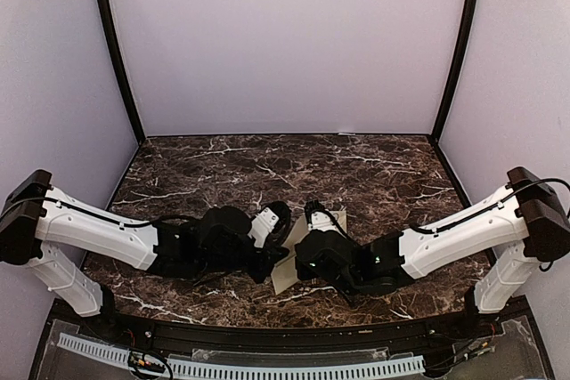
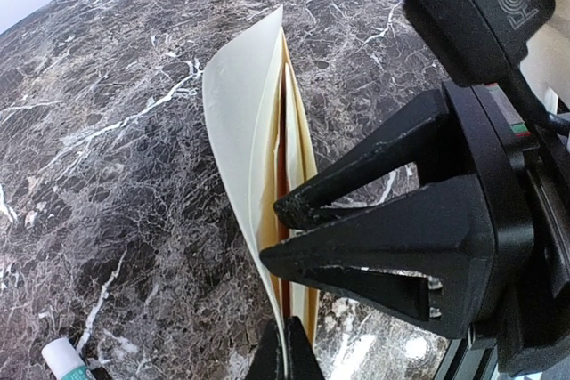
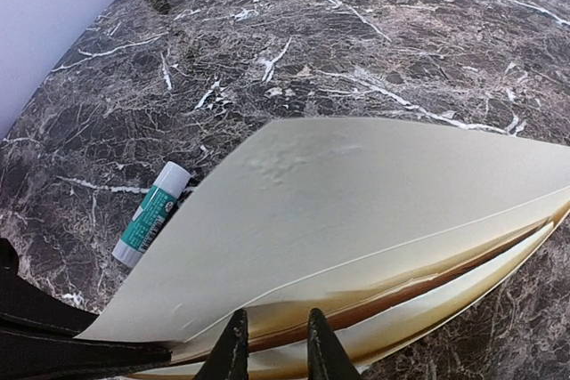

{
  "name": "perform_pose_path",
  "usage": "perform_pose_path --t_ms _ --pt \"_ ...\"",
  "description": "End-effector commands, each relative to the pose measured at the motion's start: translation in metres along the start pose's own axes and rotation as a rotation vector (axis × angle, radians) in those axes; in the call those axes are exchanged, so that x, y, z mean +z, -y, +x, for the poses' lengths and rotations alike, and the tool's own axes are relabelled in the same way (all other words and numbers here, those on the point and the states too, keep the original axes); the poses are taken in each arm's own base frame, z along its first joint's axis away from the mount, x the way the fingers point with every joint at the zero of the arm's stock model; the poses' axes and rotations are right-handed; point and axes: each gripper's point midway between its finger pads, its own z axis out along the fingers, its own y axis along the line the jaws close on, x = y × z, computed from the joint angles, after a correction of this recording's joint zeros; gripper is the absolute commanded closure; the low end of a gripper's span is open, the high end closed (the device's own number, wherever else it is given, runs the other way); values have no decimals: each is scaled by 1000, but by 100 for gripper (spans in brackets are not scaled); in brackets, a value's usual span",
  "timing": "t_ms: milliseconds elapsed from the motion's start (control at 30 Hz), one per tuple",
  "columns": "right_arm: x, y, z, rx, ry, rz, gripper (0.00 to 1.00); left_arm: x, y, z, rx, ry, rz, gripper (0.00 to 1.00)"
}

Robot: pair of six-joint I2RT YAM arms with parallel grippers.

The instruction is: Place the letter into the envelope and seal it

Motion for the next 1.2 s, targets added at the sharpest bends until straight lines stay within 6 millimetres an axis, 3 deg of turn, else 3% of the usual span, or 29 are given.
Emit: perform_pose_path --t_ms 0,167,367,533,633,767,967,1067,1167 --pt "3 11 13 4 -28 25 79 -15 14 -33 26 95 30 100" --pt "-2 11 7 -15 -26 28 78 -16 13 -34 25 103 22 100" --pt "-35 6 -42 -26 67 -26 73 -17 12 -35 13 107 12 100" --pt "-66 36 -69 45 156 -41 69 -27 13 -44 12 139 26 100" --pt "-81 53 -75 90 194 -63 66 -33 15 -51 7 160 37 100" --pt "-103 64 -79 127 251 -148 55 -42 13 -69 -23 191 12 100" --pt "-147 71 -87 150 425 -416 21 -71 17 -111 -63 272 24 100" --pt "-164 74 -88 151 494 -532 12 -90 17 -133 -80 325 17 100" --pt "-169 74 -85 131 503 -580 7 -102 21 -148 -85 352 41 100"
